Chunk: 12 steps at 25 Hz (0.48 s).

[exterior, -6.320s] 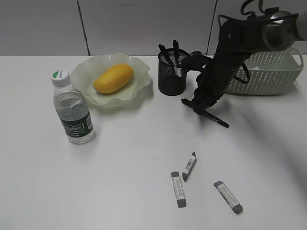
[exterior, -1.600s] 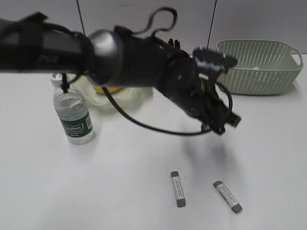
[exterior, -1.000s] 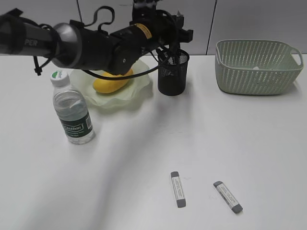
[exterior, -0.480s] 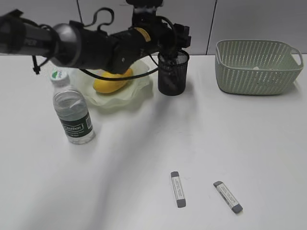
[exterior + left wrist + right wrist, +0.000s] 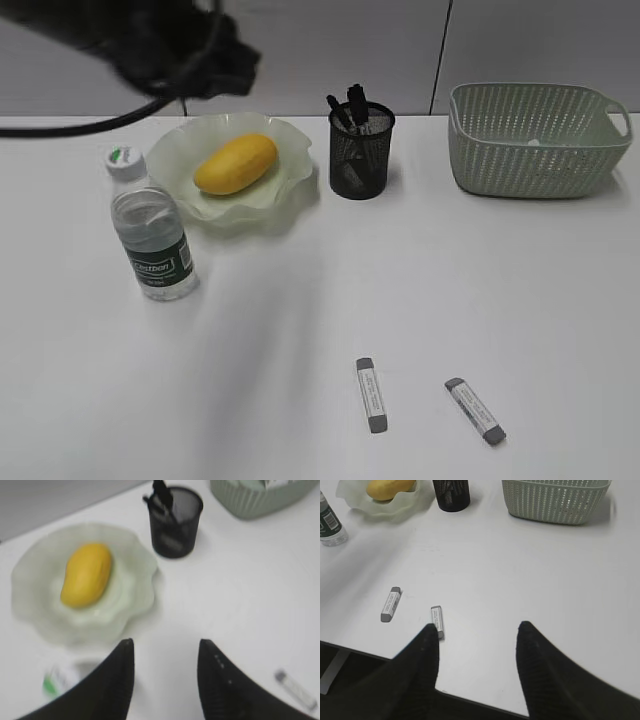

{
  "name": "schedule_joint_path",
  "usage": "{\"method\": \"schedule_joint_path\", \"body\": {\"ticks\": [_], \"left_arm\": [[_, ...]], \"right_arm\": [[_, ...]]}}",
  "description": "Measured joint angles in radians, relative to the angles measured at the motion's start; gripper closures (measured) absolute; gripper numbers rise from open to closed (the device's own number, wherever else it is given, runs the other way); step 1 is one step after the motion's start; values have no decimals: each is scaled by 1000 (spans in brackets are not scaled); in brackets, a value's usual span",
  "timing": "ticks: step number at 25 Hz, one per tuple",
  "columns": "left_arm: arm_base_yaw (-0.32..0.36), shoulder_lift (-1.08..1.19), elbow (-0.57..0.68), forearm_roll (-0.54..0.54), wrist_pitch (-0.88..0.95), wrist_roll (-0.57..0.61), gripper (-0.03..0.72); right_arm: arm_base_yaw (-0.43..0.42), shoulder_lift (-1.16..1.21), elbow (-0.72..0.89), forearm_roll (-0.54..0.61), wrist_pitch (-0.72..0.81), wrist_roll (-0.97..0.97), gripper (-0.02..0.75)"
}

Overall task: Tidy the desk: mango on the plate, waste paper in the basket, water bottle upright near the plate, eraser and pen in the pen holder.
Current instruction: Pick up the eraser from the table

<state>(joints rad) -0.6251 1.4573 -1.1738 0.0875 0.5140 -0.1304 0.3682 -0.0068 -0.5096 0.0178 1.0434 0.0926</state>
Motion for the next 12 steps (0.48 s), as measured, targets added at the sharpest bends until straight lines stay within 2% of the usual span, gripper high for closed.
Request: {"method": "schedule_joint_path", "body": {"ticks": [3, 6, 9, 12], "left_arm": [[0, -268, 188, 0, 194, 2, 359], [0, -528, 338, -2, 353, -8, 276], [0, -815, 451, -5, 437, -50, 225], [-1, -1014, 536, -5, 478, -60, 217]], "right_arm": [[0, 0, 0, 0, 0, 0, 335], [0, 0, 0, 0, 0, 0, 335], [0, 0, 0, 0, 0, 0, 335], [0, 0, 0, 0, 0, 0, 335]]}}
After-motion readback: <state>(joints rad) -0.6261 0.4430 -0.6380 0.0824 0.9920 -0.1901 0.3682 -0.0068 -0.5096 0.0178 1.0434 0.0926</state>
